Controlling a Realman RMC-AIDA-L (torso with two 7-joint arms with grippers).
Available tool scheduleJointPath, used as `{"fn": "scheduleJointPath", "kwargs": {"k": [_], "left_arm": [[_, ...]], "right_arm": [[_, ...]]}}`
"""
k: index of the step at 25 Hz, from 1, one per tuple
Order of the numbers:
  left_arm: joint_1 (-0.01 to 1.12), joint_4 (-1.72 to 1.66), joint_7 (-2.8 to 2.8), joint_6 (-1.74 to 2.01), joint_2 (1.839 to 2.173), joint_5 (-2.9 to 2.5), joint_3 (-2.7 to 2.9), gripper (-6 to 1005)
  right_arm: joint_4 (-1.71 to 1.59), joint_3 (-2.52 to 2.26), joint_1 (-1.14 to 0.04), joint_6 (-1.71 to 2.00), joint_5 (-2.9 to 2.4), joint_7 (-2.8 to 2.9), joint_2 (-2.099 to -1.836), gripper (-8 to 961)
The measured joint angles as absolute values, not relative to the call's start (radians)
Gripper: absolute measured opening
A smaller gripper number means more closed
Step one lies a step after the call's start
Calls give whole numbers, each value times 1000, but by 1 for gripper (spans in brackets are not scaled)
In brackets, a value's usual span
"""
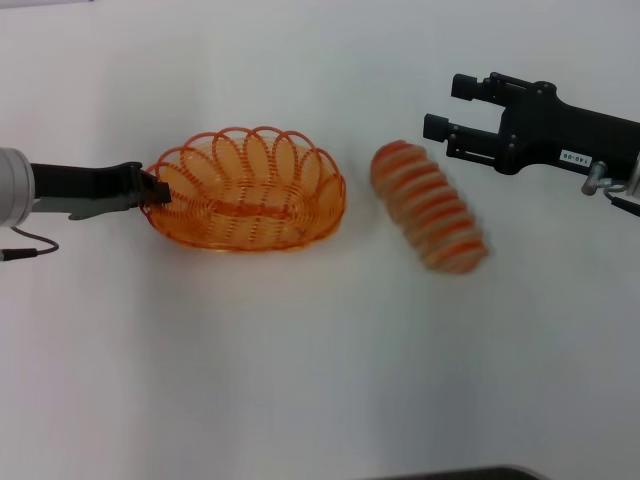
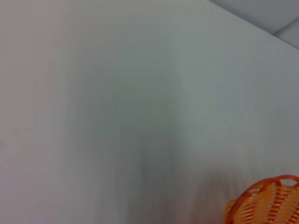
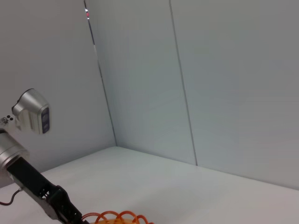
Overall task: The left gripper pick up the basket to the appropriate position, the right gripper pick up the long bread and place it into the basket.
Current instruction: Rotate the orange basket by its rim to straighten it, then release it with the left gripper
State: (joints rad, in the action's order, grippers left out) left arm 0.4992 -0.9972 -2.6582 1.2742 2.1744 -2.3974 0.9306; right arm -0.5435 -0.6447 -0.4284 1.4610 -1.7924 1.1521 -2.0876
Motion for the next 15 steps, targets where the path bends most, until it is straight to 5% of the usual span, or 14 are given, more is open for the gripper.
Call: {"fn": "scheduleJointPath", "kwargs": {"k": [15], "left_arm": [[496, -1002, -2642, 1271, 2173, -2383, 965, 204]], "right_arm": [[-532, -637, -428, 1446, -1792, 1149, -2088, 750]]}}
